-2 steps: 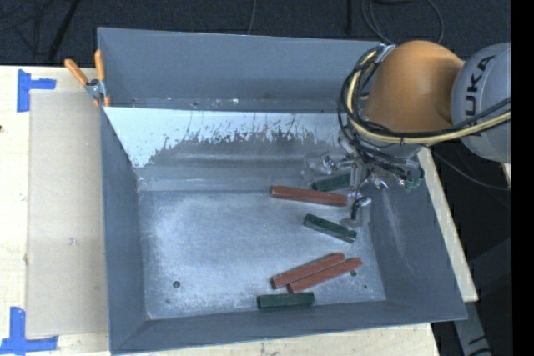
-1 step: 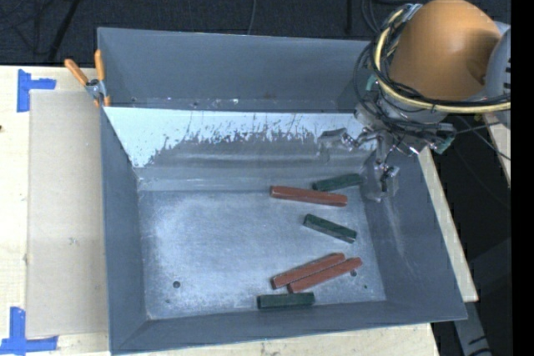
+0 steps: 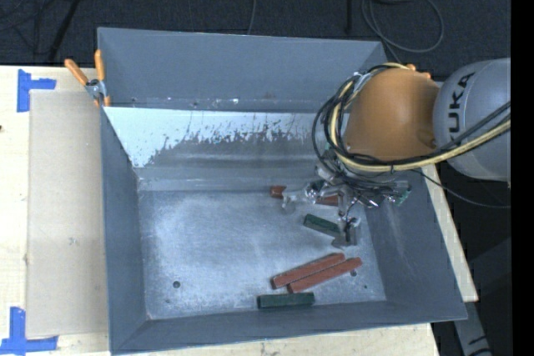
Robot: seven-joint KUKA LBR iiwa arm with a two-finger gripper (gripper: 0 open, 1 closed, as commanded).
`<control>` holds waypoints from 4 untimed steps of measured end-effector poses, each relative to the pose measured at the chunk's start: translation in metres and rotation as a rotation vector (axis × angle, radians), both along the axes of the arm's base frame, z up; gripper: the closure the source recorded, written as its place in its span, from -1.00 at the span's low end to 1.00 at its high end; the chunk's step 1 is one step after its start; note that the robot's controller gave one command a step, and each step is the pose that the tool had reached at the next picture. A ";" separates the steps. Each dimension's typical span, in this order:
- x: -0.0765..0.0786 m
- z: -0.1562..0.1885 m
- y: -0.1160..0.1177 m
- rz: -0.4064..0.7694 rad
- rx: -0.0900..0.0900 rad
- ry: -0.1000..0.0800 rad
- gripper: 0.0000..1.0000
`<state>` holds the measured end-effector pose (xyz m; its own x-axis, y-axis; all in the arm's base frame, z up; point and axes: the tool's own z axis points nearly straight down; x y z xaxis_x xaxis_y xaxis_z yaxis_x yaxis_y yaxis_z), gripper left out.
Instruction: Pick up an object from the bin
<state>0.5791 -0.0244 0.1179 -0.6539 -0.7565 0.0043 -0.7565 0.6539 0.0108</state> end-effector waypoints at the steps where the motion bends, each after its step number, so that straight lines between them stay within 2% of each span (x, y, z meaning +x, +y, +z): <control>1: 0.014 -0.048 -0.017 -0.313 -0.002 -0.013 -1.00; 2: 0.022 -0.047 -0.087 -0.200 -0.004 -0.014 -1.00; 3: 0.022 -0.048 -0.085 -0.200 -0.003 -0.012 1.00; 4: 0.021 0.092 -0.090 -0.239 -0.005 -0.020 1.00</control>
Offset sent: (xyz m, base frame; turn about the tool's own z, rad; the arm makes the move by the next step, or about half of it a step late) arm 0.0125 -0.0182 -0.0479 0.3116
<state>0.5996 -0.1140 0.2104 -0.8146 -0.5800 -0.0069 -0.5800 0.8146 -0.0061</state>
